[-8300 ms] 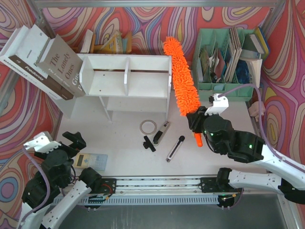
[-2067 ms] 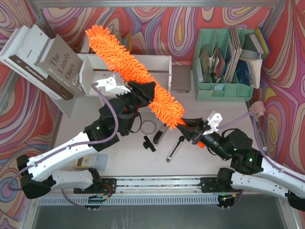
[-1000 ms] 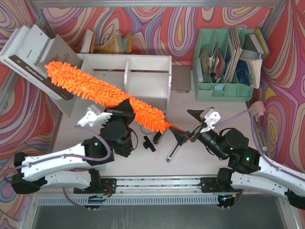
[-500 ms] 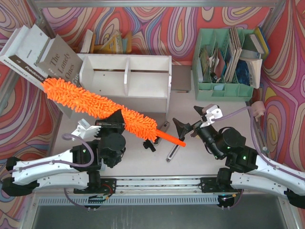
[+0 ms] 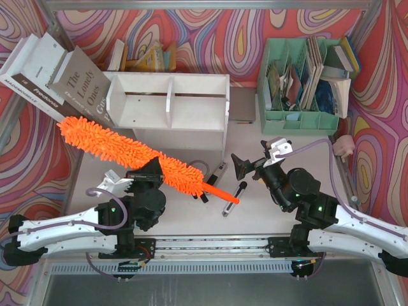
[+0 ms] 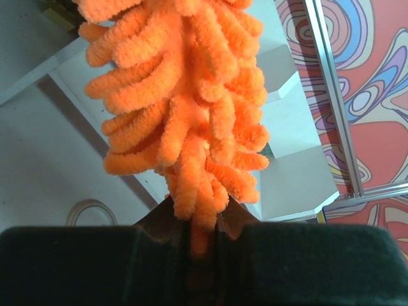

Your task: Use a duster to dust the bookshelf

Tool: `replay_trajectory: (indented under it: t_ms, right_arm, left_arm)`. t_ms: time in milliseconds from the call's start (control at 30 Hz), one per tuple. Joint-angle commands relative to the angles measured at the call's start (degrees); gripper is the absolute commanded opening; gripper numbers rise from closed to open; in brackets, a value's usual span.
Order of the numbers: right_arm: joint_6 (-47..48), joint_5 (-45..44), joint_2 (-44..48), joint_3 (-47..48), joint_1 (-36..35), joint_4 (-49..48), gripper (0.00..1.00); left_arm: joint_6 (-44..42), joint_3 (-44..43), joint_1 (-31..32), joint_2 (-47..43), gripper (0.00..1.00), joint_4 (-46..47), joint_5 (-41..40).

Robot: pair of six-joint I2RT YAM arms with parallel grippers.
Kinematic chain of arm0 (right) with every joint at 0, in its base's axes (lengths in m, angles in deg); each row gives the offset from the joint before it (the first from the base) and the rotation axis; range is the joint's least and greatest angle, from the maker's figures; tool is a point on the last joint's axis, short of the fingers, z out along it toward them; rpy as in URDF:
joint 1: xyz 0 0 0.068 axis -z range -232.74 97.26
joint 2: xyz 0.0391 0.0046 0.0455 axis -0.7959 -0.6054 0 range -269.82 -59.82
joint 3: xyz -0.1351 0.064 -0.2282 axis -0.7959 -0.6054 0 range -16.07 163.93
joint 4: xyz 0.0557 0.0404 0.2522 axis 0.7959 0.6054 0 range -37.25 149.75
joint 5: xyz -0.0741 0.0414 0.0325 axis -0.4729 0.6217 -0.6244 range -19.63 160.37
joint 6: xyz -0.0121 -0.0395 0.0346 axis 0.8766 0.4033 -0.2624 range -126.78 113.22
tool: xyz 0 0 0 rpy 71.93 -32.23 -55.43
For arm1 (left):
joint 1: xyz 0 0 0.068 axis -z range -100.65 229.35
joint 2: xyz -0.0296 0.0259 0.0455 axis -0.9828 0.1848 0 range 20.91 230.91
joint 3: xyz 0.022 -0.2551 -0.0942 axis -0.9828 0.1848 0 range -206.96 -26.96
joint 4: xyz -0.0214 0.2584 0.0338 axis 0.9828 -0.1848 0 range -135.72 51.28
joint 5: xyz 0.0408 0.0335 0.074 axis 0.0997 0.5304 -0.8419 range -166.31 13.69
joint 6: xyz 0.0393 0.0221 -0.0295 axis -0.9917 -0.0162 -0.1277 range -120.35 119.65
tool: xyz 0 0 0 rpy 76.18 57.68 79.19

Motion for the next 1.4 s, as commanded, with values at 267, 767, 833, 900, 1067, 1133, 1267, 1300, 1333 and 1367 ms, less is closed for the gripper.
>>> replay_trajectory:
  t_ms: [267, 767, 833, 900, 1067, 1133, 1267, 1300, 1333, 1367]
  right_arm:
    - [0.4, -1.4, -0.9, 0.7, 0.2, -2.0, 0.99]
    - [0.6, -1.0, -3.2, 1.1, 0.2, -1.9, 0.99]
    - [0.5, -1.0, -3.6, 1.1, 0.2, -1.8, 0.99]
    - [0.6, -1.1, -3.8, 1.1, 0.2, -1.8, 0.99]
    - [0.5, -1.1, -4.2, 1.2, 0.2, -1.8, 0.99]
    - [0.6, -1.1, -4.3, 1.2, 0.2, -1.7, 0.99]
    - [0.5, -1.2, -4.3, 1.2, 0.2, -1.7, 0.99]
    - [0.6, -1.2, -4.3, 1.1, 0.2, -1.6, 0.99]
    - [0.4, -1.2, -4.4, 1.1, 0.2, -1.6, 0.99]
    - [0.5, -1.3, -4.4, 1.1, 0.2, -1.6, 0.99]
  left_arm:
    - [0.5, 10.1, -1.3, -4.6, 0.0, 7.7, -12.5]
    - [4.2, 22.6, -3.1, -7.6, 0.0, 13.7, -12.5]
    - [4.9, 24.0, -3.3, -8.3, 0.0, 13.8, -12.5]
    - [4.5, 24.8, -3.5, -9.0, 0.0, 13.7, -12.4]
    - [6.6, 28.0, -5.0, -11.1, 0.0, 13.6, -9.6]
    - [6.9, 29.0, -5.2, -11.5, 0.0, 13.5, -9.1]
    - [14.6, 29.2, -6.4, -11.0, 0.0, 7.5, -7.4]
    - [18.6, 29.1, -7.1, -10.8, 0.0, 4.7, -6.2]
    - [24.0, 28.8, -8.1, -10.4, 0.0, -0.4, -4.4]
    - [29.9, 28.6, -9.5, -9.6, 0.0, -4.8, -2.0]
